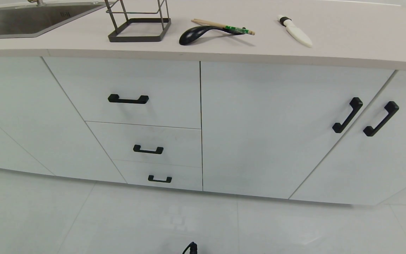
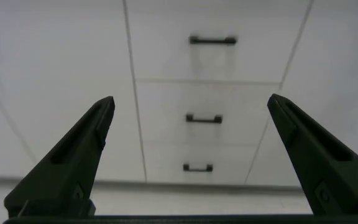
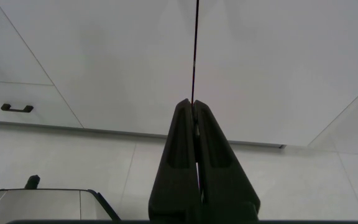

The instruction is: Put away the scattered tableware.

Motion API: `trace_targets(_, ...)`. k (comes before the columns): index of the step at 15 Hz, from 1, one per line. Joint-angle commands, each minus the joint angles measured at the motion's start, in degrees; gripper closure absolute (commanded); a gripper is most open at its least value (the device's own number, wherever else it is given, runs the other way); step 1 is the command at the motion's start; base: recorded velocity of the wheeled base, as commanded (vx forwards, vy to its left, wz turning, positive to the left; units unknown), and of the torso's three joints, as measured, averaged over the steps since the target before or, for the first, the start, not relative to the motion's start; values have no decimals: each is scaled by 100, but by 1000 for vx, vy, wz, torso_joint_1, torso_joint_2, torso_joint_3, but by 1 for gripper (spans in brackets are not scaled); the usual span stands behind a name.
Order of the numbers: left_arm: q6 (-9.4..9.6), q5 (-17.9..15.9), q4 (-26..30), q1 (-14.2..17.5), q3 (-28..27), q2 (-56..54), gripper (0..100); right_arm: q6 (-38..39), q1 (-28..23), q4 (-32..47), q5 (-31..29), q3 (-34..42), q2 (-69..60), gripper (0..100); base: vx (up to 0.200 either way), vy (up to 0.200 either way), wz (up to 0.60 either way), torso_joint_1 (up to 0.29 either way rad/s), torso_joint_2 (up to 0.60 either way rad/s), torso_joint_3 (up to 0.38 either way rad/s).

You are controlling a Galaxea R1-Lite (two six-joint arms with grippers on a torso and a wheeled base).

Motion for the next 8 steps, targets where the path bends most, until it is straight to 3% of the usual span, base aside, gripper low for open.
trace_targets(1,400,-397,302,4,-573,669,0,-1,0,0,6,1,8,100,0,0,0,0,0,0)
trace_targets(2,927,-678,337,13,-599,1012,0,-1,0,0,6,1,8,100,0,0,0,0,0,0)
trace_targets(3,1824,-951,389,4,-468,1223,0,-1,0,0,6,1,8,100,0,0,0,0,0,0)
trace_targets(4,2246,-1065,433,-13,-441,1285,0,-1,0,0,6,1,8,100,0,0,0,0,0,0)
trace_targets(5,3511,-1329,750,-189,-450,1548,0,-1,9,0,6,1,8,100,0,0,0,0,0,0)
trace_targets(6,4258,-1355,1040,-286,-441,1803,0,-1,0,0,6,1,8,100,0,0,0,0,0,0)
trace_targets(8,5287,-1346,1804,-338,-389,2137,0,-1,9,0,-3,1,8,100,0,0,0,0,0,0)
